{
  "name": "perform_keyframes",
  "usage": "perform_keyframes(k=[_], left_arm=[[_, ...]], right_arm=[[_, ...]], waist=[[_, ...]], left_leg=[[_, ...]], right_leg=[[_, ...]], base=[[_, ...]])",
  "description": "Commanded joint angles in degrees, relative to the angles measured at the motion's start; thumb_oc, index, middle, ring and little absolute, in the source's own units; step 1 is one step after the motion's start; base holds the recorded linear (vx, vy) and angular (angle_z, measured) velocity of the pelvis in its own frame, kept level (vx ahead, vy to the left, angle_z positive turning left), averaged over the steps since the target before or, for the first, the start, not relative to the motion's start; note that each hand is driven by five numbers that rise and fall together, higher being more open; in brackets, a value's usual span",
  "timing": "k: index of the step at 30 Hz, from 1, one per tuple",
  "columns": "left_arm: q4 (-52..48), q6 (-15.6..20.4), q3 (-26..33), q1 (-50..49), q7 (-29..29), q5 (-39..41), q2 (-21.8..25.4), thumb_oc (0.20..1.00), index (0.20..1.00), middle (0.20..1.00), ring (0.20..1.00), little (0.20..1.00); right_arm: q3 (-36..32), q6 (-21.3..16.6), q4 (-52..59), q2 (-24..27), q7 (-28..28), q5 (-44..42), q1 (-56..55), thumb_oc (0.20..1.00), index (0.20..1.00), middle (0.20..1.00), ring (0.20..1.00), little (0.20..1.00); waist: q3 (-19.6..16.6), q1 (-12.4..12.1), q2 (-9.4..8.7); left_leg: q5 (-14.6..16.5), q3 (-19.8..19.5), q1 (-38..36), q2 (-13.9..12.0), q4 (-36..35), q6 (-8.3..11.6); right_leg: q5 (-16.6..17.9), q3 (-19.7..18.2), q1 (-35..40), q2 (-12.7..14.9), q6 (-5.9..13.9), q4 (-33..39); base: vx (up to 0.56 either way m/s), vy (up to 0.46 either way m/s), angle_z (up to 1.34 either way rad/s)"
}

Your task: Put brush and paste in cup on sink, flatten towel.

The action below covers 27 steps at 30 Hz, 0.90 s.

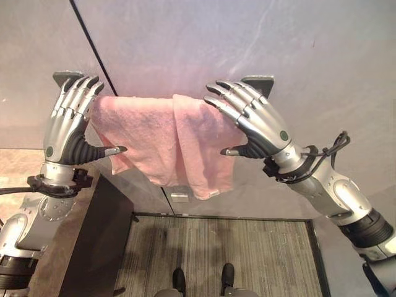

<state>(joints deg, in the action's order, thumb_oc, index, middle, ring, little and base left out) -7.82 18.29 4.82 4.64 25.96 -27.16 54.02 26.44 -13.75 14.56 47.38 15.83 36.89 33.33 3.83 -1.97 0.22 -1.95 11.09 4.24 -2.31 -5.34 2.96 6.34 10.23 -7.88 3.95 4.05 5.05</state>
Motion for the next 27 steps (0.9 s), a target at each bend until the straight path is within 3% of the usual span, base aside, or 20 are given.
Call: perform_keyframes(k=[1, 8, 12, 17, 27], left_arm=[[3.8, -0.3, -4.0, 1.2, -2.5, -2.4, 4.6, 1.000, 1.000, 1.000, 1.000, 1.000], [4.7, 0.6, -6.5, -1.4, -9.1, -5.6, 17.3, 1.000, 1.000, 1.000, 1.000, 1.000], [3.9, 1.4, -6.0, -3.8, -13.3, -3.6, 21.0, 1.000, 1.000, 1.000, 1.000, 1.000], [3.5, 0.8, -1.7, -9.3, -17.1, -0.3, 21.3, 1.000, 1.000, 1.000, 1.000, 1.000], [6.6, -2.0, 4.8, -17.1, -18.7, -1.6, 16.0, 1.000, 1.000, 1.000, 1.000, 1.000]], right_arm=[[3.4, 0.5, -1.0, 1.6, -2.4, 0.8, 3.6, 1.000, 1.000, 1.000, 1.000, 1.000], [10.1, -0.8, -0.9, 12.0, -8.1, 0.7, 9.5, 1.000, 1.000, 1.000, 1.000, 1.000], [15.6, -1.8, -1.0, 16.5, -11.6, -1.1, 14.6, 1.000, 1.000, 1.000, 1.000, 1.000], [17.5, -1.5, -1.7, 19.2, -15.5, -3.4, 15.8, 1.000, 1.000, 1.000, 1.000, 1.000], [7.3, -0.3, -5.8, 20.6, -16.8, -3.4, 2.5, 1.000, 1.000, 1.000, 1.000, 1.000]], waist=[[-1.0, 0.8, -1.73], [-1.4, 1.3, -1.90], [-2.1, 1.4, -2.02], [-3.3, 1.2, -2.26], [-4.5, 0.9, -2.37]], left_leg=[[-3.1, 2.1, 2.2, -1.9, 0.3, 3.48], [-2.5, 2.7, 1.0, -2.0, 0.3, 3.35], [-1.7, 3.1, -0.9, -1.8, 0.3, 3.14], [-0.8, 3.5, -3.8, -1.5, 0.3, 2.82], [0.3, 4.1, -7.9, -1.4, 0.3, 2.58]], right_leg=[[2.6, -1.4, 0.9, 5.5, 6.70, -0.1], [2.5, -1.7, 1.5, 5.4, 6.91, -0.1], [1.9, -1.9, 3.3, 5.1, 6.84, -0.1], [0.9, -1.9, 6.1, 4.9, 6.54, -0.1], [-0.7, -1.2, 10.3, 4.5, 6.37, -0.1]], base=[[0.01, -0.006, -0.16], [0.01, -0.001, -0.02], [0.05, -0.002, -0.03], [0.07, -0.002, -0.10], [0.03, 0.002, -0.02]])
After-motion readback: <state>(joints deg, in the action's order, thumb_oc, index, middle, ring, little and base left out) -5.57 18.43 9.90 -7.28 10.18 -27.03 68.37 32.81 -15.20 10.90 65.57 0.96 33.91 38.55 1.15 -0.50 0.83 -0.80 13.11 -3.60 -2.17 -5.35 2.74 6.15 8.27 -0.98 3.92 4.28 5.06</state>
